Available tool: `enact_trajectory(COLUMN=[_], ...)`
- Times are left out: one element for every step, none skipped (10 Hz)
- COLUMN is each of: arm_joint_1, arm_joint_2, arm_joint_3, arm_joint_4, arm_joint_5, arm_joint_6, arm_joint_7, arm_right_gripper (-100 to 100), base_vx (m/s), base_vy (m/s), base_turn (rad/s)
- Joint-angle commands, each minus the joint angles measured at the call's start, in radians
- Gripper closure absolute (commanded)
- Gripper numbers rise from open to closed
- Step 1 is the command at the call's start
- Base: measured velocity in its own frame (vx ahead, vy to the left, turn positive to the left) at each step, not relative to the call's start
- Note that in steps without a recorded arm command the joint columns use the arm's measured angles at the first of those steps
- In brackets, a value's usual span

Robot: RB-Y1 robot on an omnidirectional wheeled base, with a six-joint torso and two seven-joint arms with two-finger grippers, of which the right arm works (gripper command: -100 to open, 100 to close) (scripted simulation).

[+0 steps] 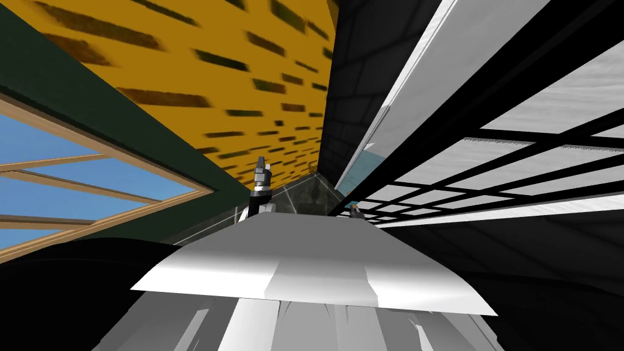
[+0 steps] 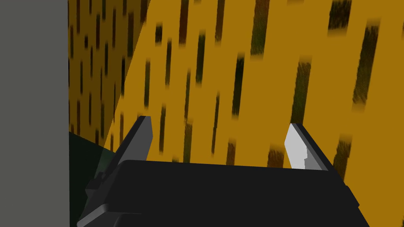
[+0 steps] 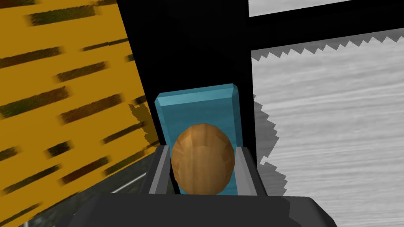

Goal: Pull the door open

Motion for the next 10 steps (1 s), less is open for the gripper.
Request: enact_trajectory(arm_joint_1=[0.002, 0.002, 0.004, 0.004, 0.004, 0.005, 0.005, 0.005, 0.006, 0.006], arm_joint_2=[-0.007, -0.004, -0.007, -0.009, -0.011, -0.014, -0.017, -0.020, -0.023, -0.026], arm_joint_3=[0.010, 0.008, 0.017, 0.019, 0.023, 0.027, 0.031, 0.036, 0.040, 0.044], arm_joint_4=[0.010, 0.007, 0.022, 0.025, 0.033, 0.041, 0.050, 0.059, 0.067, 0.075], arm_joint_5=[0.009, 0.006, 0.012, 0.013, 0.016, 0.018, 0.021, 0.024, 0.027, 0.030], arm_joint_6=[-0.021, -0.010, -0.027, -0.032, -0.042, -0.054, -0.066, -0.078, -0.089, -0.100], arm_joint_7=[-0.016, -0.010, -0.022, -0.024, -0.030, -0.037, -0.044, -0.051, -0.058, -0.064], arm_right_gripper=[100, 100, 100, 100, 100, 100, 100, 100, 100, 100], base_vx=[-0.192, -0.085, -0.157, -0.189, -0.165, -0.181, -0.203, -0.207, -0.215, -0.198], base_vy=[-0.055, -0.027, -0.029, -0.056, -0.057, -0.051, -0.045, -0.054, -0.066, -0.039], base_turn=[0.078, 0.026, 0.157, 0.129, 0.121, 0.144, 0.154, 0.169, 0.149, 0.137])
